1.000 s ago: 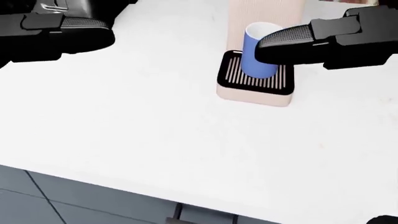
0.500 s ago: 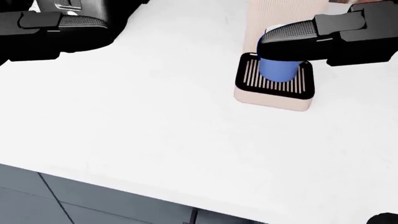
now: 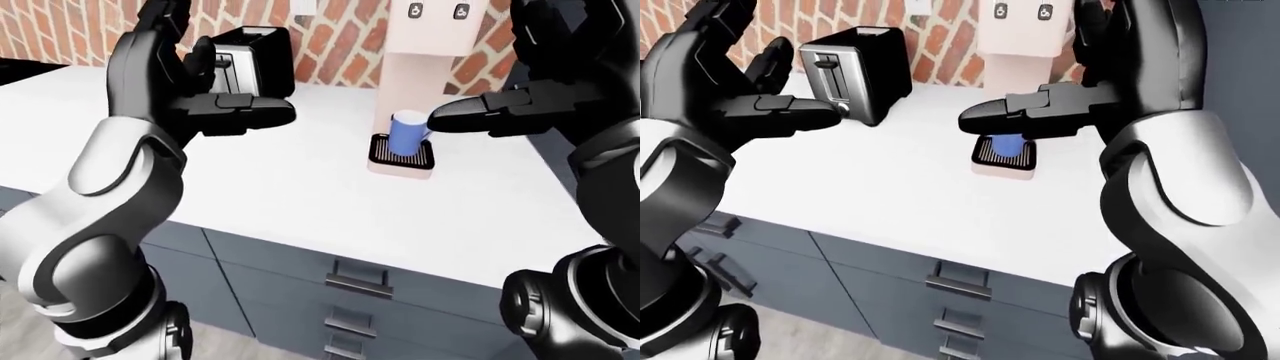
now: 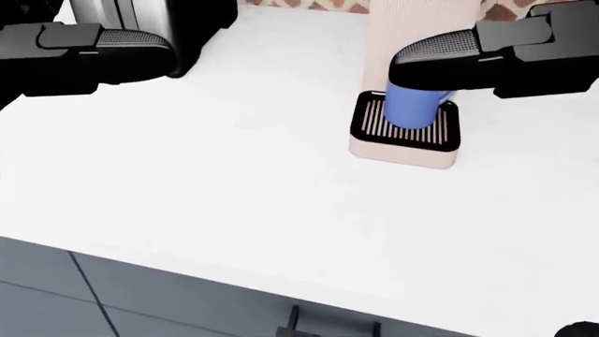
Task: Press the button on the coffee machine to serve coffee.
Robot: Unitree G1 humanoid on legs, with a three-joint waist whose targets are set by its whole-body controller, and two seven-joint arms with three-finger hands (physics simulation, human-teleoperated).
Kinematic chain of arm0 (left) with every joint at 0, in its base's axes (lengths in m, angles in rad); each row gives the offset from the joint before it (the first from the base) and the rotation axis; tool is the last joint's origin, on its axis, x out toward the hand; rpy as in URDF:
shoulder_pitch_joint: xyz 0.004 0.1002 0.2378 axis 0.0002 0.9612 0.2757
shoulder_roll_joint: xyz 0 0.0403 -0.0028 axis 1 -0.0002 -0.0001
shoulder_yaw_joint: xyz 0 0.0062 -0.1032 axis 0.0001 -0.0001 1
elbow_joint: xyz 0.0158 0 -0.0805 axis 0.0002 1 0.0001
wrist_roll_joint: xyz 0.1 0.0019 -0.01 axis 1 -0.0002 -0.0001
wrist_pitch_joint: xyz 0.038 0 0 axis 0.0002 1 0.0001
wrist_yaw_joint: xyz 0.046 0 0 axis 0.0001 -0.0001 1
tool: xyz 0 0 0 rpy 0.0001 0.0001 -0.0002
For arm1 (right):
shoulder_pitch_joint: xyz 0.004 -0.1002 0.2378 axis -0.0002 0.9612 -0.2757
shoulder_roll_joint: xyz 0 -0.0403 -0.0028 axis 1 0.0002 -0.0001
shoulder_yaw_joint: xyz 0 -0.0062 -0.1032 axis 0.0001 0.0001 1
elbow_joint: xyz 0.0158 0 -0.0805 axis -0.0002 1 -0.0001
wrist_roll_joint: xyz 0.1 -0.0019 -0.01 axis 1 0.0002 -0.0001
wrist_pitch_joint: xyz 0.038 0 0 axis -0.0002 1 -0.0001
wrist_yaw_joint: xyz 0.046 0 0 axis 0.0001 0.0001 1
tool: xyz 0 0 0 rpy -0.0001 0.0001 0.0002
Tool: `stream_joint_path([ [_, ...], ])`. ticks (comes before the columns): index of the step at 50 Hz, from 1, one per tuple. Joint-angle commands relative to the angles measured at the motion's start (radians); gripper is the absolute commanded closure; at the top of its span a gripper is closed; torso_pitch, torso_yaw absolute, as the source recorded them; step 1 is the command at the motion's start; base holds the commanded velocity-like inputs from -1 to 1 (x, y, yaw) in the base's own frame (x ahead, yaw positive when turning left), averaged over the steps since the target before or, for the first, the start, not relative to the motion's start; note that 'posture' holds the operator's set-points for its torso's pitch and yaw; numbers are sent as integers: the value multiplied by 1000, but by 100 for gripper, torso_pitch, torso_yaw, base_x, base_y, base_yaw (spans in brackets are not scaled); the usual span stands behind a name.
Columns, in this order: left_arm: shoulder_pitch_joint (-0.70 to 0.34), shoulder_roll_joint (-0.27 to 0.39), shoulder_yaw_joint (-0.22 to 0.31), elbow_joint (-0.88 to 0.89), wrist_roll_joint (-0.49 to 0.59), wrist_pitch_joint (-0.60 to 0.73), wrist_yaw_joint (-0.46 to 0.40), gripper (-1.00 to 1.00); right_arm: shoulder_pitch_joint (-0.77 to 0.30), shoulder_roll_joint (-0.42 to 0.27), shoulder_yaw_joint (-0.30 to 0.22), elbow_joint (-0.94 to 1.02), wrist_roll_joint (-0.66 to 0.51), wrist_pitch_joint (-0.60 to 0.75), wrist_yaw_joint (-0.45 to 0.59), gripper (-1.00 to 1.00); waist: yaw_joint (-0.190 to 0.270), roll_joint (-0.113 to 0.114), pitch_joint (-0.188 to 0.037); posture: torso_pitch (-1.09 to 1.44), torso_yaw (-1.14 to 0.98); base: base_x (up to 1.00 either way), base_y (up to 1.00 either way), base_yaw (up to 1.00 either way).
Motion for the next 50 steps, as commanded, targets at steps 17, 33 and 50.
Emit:
stream_joint_path([
  [17, -17, -7, 10, -20, 23, -36, -19, -100, -31, -7, -12, -10, -2, -17, -4, -100, 0, 1, -110, -34, 0, 0, 0, 0],
  [33, -25, -4, 12, -13, 5, -26, -5, -100, -31, -8, -12, -7, 3, -19, -7, -100, 3, 1, -205, -42, 0, 0, 0, 0],
  [50, -18, -3, 6, -10, 2, -35, -4, -100, -31, -10, -12, -3, 9, -25, -13, -100, 9, 1, -275, -57, 0, 0, 0, 0],
])
